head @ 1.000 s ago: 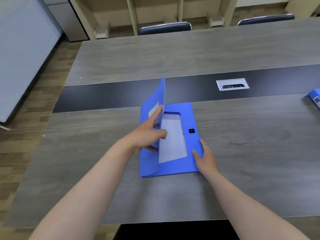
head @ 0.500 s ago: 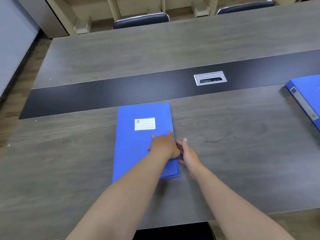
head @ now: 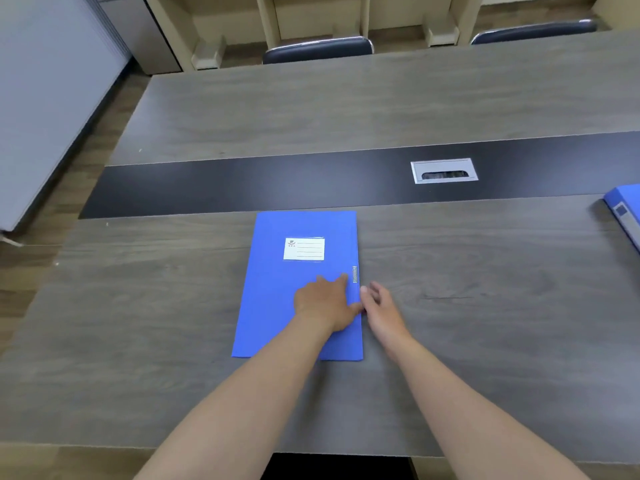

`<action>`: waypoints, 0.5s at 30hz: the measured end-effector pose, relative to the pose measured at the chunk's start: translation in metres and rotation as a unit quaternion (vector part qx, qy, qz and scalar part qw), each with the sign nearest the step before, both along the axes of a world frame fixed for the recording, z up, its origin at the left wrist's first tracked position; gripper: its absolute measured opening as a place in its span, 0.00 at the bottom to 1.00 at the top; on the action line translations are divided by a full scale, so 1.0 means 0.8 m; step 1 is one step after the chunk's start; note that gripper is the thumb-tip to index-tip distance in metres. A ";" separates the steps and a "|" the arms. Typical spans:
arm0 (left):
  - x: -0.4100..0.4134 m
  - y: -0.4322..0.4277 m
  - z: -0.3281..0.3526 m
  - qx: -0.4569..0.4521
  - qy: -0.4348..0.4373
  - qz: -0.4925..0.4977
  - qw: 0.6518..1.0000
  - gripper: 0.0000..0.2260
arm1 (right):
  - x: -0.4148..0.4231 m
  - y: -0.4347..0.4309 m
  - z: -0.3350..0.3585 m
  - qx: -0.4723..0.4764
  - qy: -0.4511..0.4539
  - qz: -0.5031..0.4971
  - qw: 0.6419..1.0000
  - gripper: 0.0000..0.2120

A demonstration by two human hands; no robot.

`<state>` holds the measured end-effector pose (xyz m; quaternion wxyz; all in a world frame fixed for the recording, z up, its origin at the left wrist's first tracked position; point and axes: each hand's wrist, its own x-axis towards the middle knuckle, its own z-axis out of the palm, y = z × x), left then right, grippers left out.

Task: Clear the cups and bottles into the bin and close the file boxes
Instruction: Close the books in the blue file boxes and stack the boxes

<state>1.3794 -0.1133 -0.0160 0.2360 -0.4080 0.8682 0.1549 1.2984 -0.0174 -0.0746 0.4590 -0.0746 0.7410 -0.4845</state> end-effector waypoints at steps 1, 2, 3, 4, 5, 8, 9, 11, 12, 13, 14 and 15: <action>0.015 -0.008 0.002 0.004 0.036 0.015 0.999 0.33 | 0.001 0.000 0.001 0.002 0.021 0.004 1.000 0.29; 0.035 -0.018 0.002 0.012 0.080 0.042 0.996 0.33 | 0.002 0.000 0.001 0.005 0.043 0.012 0.999 0.31; 0.057 -0.030 -0.002 0.020 0.128 0.079 0.988 0.33 | 0.004 0.000 -0.001 0.018 0.063 0.017 0.998 0.32; 0.079 -0.041 -0.007 0.017 0.176 0.115 0.977 0.33 | 0.005 0.001 -0.003 0.029 0.086 0.021 0.996 0.34; 0.102 -0.054 -0.016 0.003 0.220 0.155 0.963 0.34 | 0.007 0.000 -0.006 0.041 0.111 0.026 0.993 0.35; 0.151 -0.084 -0.041 -0.033 0.283 0.296 0.912 0.38 | 0.011 -0.008 -0.014 0.067 0.165 0.029 0.984 0.39; 0.161 -0.093 -0.047 -0.024 0.284 0.340 0.896 0.41 | 0.013 -0.014 -0.013 0.067 0.175 0.023 0.982 0.40; 0.173 -0.104 -0.058 0.025 0.284 0.400 0.871 0.46 | 0.019 -0.023 -0.012 0.064 0.174 0.003 0.983 0.42; 0.174 -0.108 -0.064 0.057 0.291 0.415 0.860 0.47 | 0.023 -0.027 -0.012 0.064 0.168 -0.007 0.984 0.43; 0.175 -0.111 -0.069 0.094 0.305 0.431 0.844 0.48 | 0.028 -0.030 -0.012 0.068 0.161 -0.012 0.985 0.43; 0.175 -0.113 -0.073 0.130 0.324 0.446 0.824 0.47 | 0.034 -0.033 -0.013 0.073 0.158 -0.012 0.985 0.42; 0.175 -0.113 -0.076 0.164 0.342 0.457 0.804 0.44 | 0.039 -0.037 -0.014 0.077 0.159 -0.013 0.984 0.39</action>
